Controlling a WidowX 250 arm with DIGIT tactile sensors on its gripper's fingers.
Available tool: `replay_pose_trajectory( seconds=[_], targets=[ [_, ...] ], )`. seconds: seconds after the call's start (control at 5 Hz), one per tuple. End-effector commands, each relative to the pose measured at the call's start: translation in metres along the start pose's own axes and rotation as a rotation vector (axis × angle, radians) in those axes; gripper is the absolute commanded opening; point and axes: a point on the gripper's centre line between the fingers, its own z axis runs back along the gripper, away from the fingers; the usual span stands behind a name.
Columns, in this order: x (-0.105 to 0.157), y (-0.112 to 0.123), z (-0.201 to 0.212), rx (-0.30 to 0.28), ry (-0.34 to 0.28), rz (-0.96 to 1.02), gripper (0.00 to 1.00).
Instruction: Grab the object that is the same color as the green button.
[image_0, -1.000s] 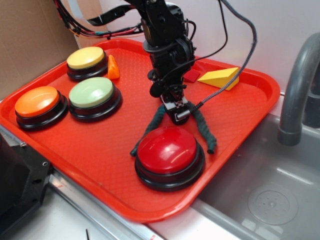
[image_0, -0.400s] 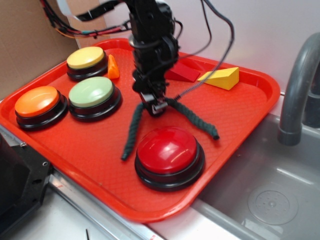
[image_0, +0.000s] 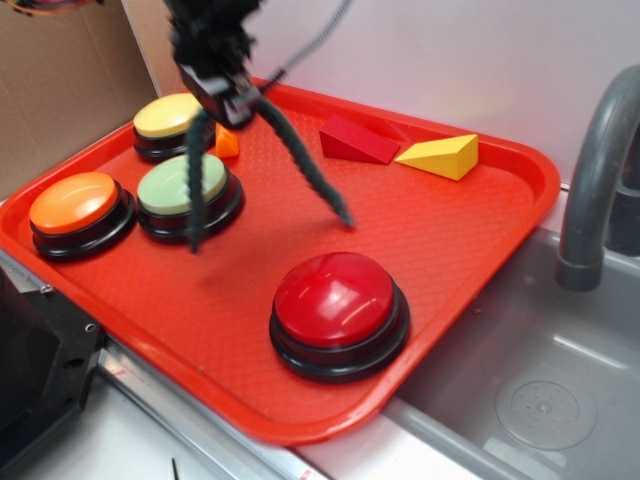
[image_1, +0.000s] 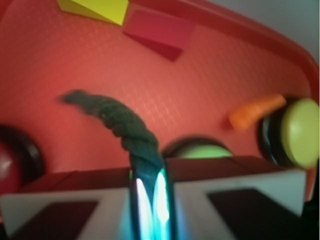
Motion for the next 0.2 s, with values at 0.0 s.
replay_pose_trajectory(
  seconds=[0.0],
  targets=[
    [-0.0220, -0.0083, 0.0774, -0.039, -0.177, 0.067, 0.00]
  ],
)
